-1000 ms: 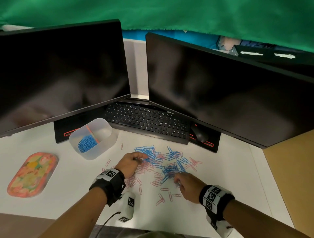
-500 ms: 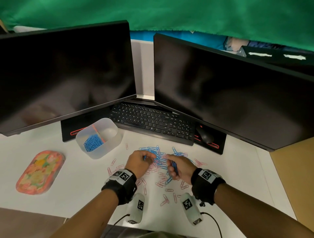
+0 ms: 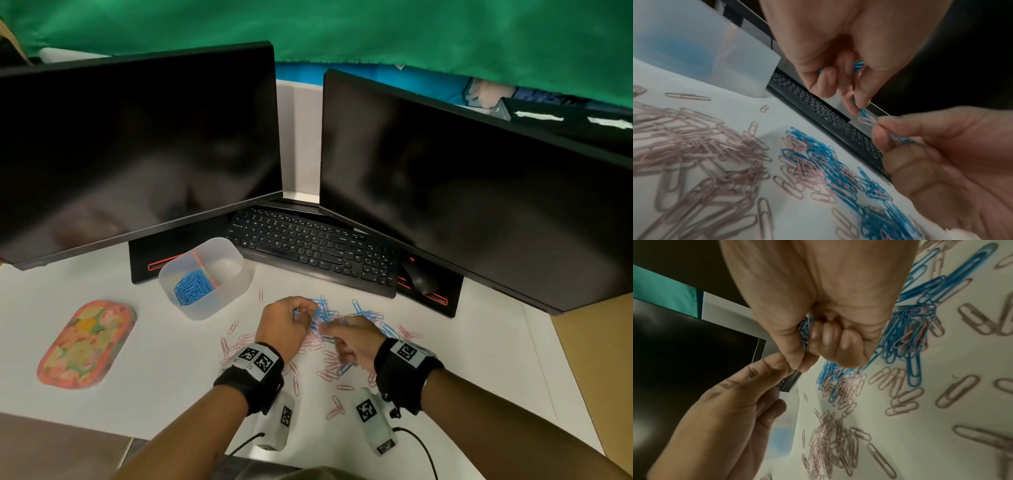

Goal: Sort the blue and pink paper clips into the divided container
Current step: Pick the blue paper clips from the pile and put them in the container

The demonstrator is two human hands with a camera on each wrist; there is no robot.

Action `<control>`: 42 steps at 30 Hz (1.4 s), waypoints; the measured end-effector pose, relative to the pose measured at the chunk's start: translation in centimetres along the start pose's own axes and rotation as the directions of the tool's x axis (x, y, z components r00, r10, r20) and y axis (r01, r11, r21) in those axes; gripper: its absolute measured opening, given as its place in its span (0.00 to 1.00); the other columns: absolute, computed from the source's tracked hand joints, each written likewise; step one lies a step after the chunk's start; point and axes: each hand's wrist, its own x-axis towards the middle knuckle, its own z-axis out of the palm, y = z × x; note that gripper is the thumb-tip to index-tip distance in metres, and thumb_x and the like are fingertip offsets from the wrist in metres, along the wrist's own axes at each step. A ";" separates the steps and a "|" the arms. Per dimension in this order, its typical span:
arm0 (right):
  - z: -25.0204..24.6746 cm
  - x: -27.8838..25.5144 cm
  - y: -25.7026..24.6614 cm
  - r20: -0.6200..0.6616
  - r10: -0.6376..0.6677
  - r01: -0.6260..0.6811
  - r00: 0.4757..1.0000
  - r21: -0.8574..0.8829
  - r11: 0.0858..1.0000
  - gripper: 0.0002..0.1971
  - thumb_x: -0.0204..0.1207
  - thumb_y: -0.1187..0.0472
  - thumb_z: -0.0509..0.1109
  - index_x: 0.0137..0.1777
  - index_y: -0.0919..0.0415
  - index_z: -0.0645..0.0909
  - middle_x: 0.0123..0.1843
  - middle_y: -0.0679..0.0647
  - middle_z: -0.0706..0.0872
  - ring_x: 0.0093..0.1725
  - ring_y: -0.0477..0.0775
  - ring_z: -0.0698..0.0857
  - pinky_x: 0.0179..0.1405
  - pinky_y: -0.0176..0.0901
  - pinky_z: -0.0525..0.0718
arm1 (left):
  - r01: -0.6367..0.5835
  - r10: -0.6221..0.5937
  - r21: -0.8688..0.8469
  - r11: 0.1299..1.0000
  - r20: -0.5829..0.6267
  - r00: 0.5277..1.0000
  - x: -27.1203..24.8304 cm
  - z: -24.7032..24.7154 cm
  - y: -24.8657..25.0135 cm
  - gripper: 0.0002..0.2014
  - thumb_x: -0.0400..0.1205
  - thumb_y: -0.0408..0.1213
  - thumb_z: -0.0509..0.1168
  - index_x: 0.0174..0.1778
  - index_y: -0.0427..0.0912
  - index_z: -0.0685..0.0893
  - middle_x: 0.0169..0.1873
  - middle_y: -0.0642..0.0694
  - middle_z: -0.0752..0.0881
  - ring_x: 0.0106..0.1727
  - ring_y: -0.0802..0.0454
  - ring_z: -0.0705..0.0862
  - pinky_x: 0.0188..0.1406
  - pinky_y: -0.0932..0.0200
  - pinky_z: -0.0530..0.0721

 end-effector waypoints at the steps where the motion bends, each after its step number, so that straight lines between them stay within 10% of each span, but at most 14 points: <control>1: -0.2 0.0 0.1 0.000 0.003 -0.003 1.000 -0.022 1.000 0.10 0.74 0.58 0.76 0.42 0.61 0.78 0.21 0.47 0.63 0.20 0.47 0.61 0.20 0.37 0.61 | 0.016 -0.016 -0.019 1.000 -0.020 1.000 0.2 -0.2 -0.1 0.10 0.80 0.30 0.67 0.46 0.48 0.90 0.41 0.58 0.88 0.35 0.70 0.81 0.37 0.82 0.75; 6: -0.8 -0.6 -0.5 -0.054 -0.076 0.018 0.996 -0.687 0.727 0.10 0.71 0.52 0.74 0.43 0.58 0.84 0.35 0.49 0.82 0.30 0.44 0.79 0.28 0.37 0.75 | 0.207 -0.230 -0.254 0.945 -0.063 0.971 1.3 -1.8 -0.8 0.12 0.82 0.26 0.62 0.45 0.43 0.90 0.39 0.49 0.88 0.28 0.62 0.79 0.30 0.73 0.76; 8: -0.1 -0.7 -1.4 -0.035 -0.139 0.063 0.990 -0.764 0.643 0.09 0.72 0.52 0.71 0.44 0.57 0.82 0.39 0.48 0.82 0.32 0.44 0.78 0.28 0.37 0.74 | 0.322 -0.363 -0.527 0.786 0.028 0.931 1.6 -3.0 -1.0 0.14 0.80 0.22 0.56 0.45 0.36 0.88 0.35 0.44 0.82 0.19 0.58 0.68 0.21 0.66 0.68; 12: 3.3 0.3 -4.5 0.082 -0.112 0.139 0.990 -0.613 0.778 0.07 0.78 0.57 0.66 0.41 0.59 0.74 0.29 0.56 0.72 0.23 0.50 0.69 0.23 0.37 0.66 | 0.357 -0.463 -0.873 0.333 0.178 0.868 1.9 -6.9 -1.0 0.10 0.79 0.26 0.50 0.38 0.38 0.77 0.28 0.45 0.71 0.17 0.57 0.62 0.16 0.67 0.59; 15: 7.0 1.5 -7.1 0.137 -0.078 0.131 0.987 -0.438 0.889 0.06 0.80 0.61 0.65 0.43 0.63 0.75 0.27 0.56 0.74 0.19 0.50 0.71 0.17 0.37 0.67 | 0.316 -0.475 -0.922 0.226 0.178 0.862 2.7 -10.4 -1.7 0.09 0.78 0.29 0.51 0.36 0.40 0.74 0.27 0.45 0.71 0.18 0.55 0.67 0.17 0.68 0.65; 26: 20.2 5.4 -14.2 0.231 0.040 0.019 0.972 -0.249 0.968 0.11 0.82 0.68 0.56 0.36 0.64 0.72 0.31 0.58 0.74 0.29 0.54 0.75 0.31 0.41 0.81 | 0.480 -0.581 -0.567 0.670 0.003 0.814 6.1 -18.7 -4.0 0.08 0.81 0.28 0.58 0.37 0.35 0.78 0.24 0.40 0.77 0.22 0.47 0.79 0.21 0.63 0.82; 30: 21.4 6.8 -14.9 0.172 0.011 0.037 0.985 -0.277 0.960 0.07 0.79 0.67 0.62 0.39 0.63 0.74 0.37 0.61 0.76 0.33 0.55 0.79 0.36 0.45 0.81 | 0.545 -0.592 -0.447 0.709 0.044 0.805 7.1 -19.8 -5.0 0.09 0.80 0.31 0.62 0.52 0.31 0.81 0.44 0.32 0.84 0.36 0.43 0.84 0.39 0.53 0.90; 35: 21.1 7.6 -14.4 0.151 -0.004 0.053 0.988 -0.319 0.946 0.09 0.79 0.63 0.65 0.57 0.66 0.78 0.52 0.61 0.80 0.58 0.61 0.82 0.66 0.56 0.81 | 0.512 -0.544 -0.292 0.808 -0.035 0.838 7.7 -19.7 -5.4 0.16 0.80 0.34 0.64 0.60 0.27 0.81 0.55 0.29 0.84 0.59 0.31 0.85 0.54 0.44 0.87; 38: 19.2 7.6 -14.1 0.129 -0.080 0.117 0.988 -0.306 0.945 0.04 0.79 0.66 0.62 0.45 0.63 0.79 0.44 0.60 0.81 0.47 0.58 0.82 0.61 0.56 0.84 | 0.475 -0.481 -0.120 0.872 -0.025 0.876 7.5 -19.7 -5.1 0.10 0.81 0.36 0.61 0.53 0.37 0.84 0.56 0.34 0.84 0.59 0.34 0.84 0.61 0.42 0.85; 42: 13.2 6.9 -12.4 0.102 -0.134 0.164 0.986 -0.415 0.895 0.08 0.81 0.61 0.66 0.56 0.62 0.82 0.51 0.58 0.87 0.48 0.54 0.87 0.49 0.46 0.86 | 0.320 -0.320 -0.029 0.947 0.008 0.948 6.7 -18.5 -4.6 0.09 0.79 0.37 0.62 0.39 0.44 0.87 0.44 0.43 0.89 0.49 0.44 0.87 0.55 0.46 0.88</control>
